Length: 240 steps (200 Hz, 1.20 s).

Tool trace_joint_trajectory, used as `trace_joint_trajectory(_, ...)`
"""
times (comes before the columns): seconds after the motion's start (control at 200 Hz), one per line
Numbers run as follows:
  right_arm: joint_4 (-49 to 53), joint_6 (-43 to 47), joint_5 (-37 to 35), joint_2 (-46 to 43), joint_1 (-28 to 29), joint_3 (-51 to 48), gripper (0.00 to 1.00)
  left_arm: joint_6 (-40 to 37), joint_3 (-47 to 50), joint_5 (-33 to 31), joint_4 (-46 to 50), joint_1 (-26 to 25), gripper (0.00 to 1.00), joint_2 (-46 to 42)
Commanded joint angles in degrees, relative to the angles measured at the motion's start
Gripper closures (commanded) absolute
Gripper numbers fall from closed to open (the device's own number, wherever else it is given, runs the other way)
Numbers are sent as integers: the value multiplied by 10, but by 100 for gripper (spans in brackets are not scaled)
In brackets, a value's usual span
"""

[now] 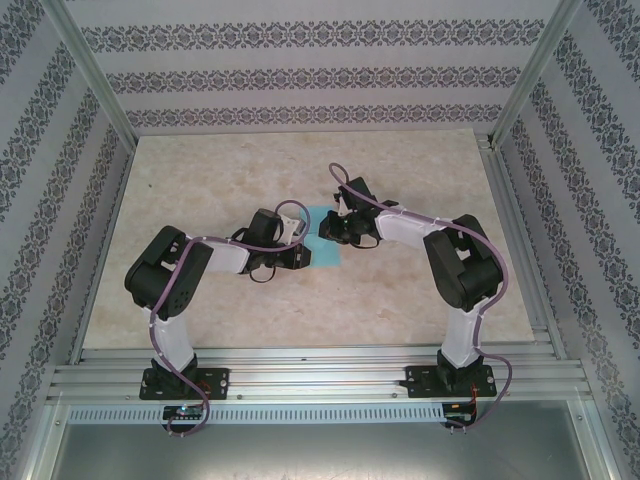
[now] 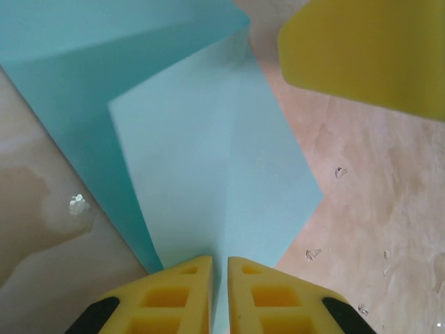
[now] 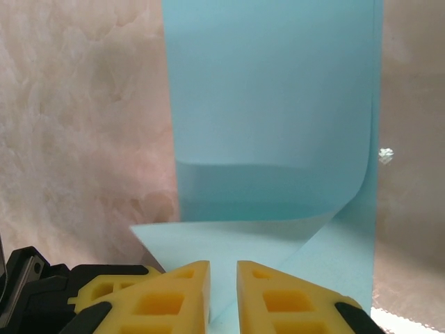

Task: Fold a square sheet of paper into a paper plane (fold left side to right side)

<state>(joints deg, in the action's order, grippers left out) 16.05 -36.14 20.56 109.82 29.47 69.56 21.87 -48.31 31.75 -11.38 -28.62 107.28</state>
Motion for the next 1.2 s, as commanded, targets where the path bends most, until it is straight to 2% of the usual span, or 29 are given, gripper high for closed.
trace_joint_trajectory(0.0,23,39,-10,4,-1,15,82,-28,-9,-30,33,-10,87,40)
trace_joint_trajectory(0.674,14,14,-2,-10,11,-18,86,-95,-57,-121,164,-42,88,69)
trace_joint_trajectory(0.864,-24,-6,28,-4,13,-29,88,-98,-54,-125,169,-46,88,71)
trace_joint_trajectory(1.194,-32,-14,24,34,25,4,88,-103,-58,-134,175,-53,89,77)
